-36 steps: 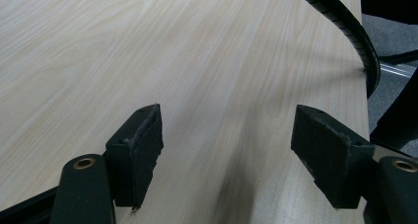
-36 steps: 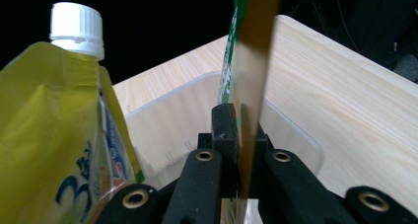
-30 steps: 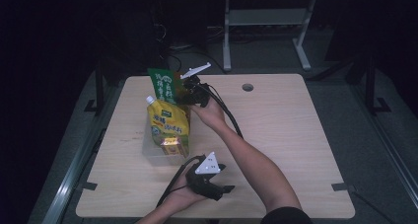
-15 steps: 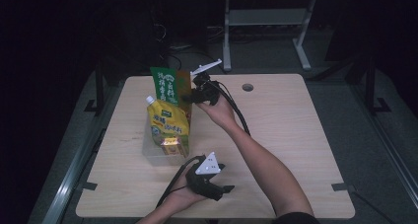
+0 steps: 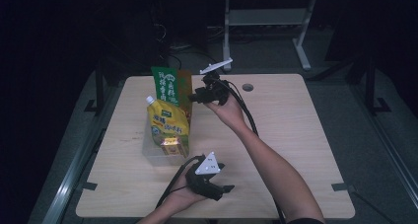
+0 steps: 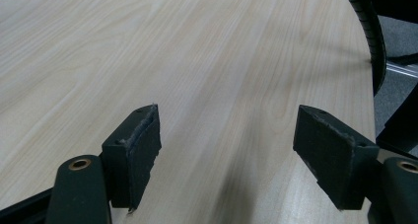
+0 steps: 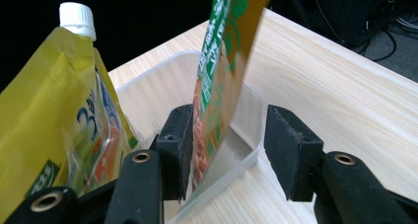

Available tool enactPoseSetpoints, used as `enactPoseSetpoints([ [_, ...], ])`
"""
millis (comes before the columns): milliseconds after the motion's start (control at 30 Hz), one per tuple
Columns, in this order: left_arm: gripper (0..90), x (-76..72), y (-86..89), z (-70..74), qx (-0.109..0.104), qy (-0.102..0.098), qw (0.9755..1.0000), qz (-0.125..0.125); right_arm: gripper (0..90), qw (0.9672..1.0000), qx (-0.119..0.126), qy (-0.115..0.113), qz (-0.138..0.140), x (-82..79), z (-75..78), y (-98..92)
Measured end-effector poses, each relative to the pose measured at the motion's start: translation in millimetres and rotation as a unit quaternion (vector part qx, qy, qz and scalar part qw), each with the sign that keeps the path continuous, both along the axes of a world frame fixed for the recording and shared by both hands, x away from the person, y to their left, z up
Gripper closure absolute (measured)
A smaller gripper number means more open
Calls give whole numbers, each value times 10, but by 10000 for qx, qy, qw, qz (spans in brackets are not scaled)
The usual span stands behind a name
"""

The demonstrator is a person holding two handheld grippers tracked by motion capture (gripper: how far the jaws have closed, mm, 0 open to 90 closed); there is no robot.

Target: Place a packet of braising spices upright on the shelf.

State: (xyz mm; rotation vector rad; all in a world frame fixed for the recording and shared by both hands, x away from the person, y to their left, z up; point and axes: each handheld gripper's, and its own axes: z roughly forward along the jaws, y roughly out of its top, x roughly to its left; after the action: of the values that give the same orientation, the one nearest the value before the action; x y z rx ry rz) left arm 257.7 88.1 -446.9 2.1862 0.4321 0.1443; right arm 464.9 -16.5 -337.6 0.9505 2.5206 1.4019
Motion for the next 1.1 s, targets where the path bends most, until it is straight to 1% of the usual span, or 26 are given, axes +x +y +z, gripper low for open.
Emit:
enactPoseSetpoints([
  [33,256,0,0,1,12,-3,10000,-4,524,10000,14,31,-26,-9,-1,-28],
  [100,256,-5,-3,1,-9,14,10000,12,519,10000,-23,-14,-44,-13,-8,-75],
  [200,255,-1,-4,1,-6,16,10000,14,513,9999,-4,57,-129,-51,1,-157],
  [233,255,4,-2,3,6,-19,10000,-1,512,9999,-2,39,-119,-55,1,-177],
  [333,255,16,1,1,13,-31,10000,-4,505,9999,-11,11,-152,-78,8,-262],
  [400,255,18,3,0,14,-14,10000,11,503,9998,36,26,-185,-99,16,-320],
  [633,255,20,6,-3,6,13,10000,31,481,9997,32,9,-247,-155,29,-508],
  [733,255,18,14,-4,11,-39,10000,26,467,9996,42,54,-267,-182,34,-562],
  [833,255,21,16,-7,20,-27,10000,27,454,9996,19,106,-265,-203,43,-615],
  [967,255,19,13,-12,12,-2,10000,29,433,9995,18,71,-294,-235,33,-688],
  [1100,255,23,11,-16,15,22,10000,30,411,9992,57,160,-356,-264,-7,-785],
])
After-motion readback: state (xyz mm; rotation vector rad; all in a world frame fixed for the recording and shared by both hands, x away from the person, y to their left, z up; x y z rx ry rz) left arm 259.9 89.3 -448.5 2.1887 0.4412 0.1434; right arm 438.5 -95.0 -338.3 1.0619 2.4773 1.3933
